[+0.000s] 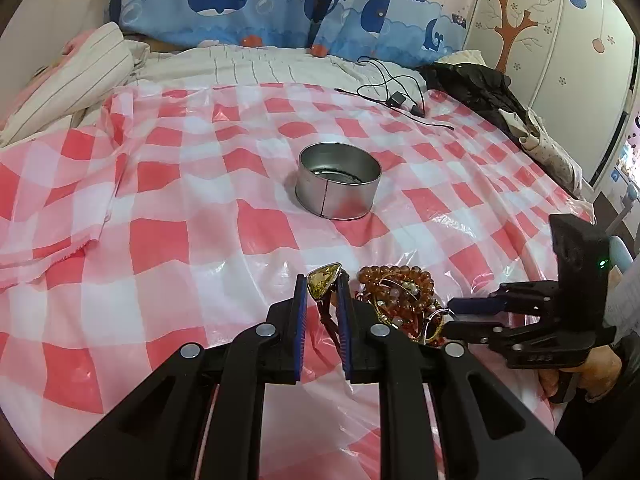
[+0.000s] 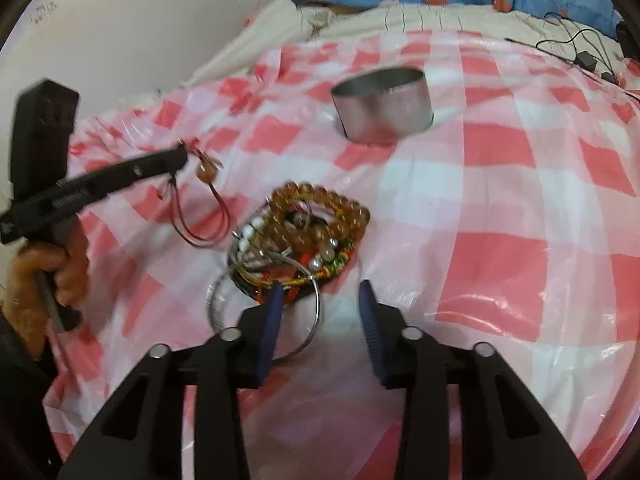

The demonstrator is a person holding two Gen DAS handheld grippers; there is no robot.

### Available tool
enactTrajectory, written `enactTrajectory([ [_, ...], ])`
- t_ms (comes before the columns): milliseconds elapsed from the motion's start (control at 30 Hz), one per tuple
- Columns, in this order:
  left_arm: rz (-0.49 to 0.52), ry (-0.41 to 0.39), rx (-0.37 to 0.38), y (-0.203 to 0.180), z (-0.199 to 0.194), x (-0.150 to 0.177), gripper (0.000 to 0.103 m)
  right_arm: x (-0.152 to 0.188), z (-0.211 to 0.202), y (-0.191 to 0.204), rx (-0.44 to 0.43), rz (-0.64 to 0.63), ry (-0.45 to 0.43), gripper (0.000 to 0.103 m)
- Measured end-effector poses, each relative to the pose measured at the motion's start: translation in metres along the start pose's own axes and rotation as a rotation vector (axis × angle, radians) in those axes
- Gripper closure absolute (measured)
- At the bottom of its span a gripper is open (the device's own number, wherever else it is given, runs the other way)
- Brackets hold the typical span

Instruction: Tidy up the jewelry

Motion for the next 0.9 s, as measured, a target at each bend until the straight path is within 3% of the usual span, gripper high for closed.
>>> enactTrajectory([
  [67,0.003,-0.001,-0.001,-0.001,0.000,0.000,0.090,-0.001,-0.003,0.001,0.013,-0.013,-0.003,0.097],
  [300,-0.013,-0.046,0.050,-0.014,-0.013,-0.022,0.090,-0.024,-0.039,0.005,-0.060,0.028,-0.146,0.098],
  [500,0.020,-0.084,0.061,-0.034,-0.006,-0.065,0.090,-0.061,-0.067,-0.006,-0.014,0.030,-0.256,0.098],
  [800,-0.044,-0.117,0.138,-0.053,0.043,-0.135,0.090,-0.119,-0.085,-0.038,-0.008,0.052,-0.337,0.100],
  [900,-0.085,-0.063,0.142,-0.049,0.088,-0.147,0.090,-0.132,-0.085,-0.043,-0.033,0.053,-0.344,0.100],
])
Point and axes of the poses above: each gripper's, at about its wrist camera, not at the fingertips, and z roughly the way its jaws point, y to its left, x to its underside, the point moved 7 cm from there along z, roughly the way its jaws point, and after that the axes turned 10 degrees about -x, right-handed, at the moved point
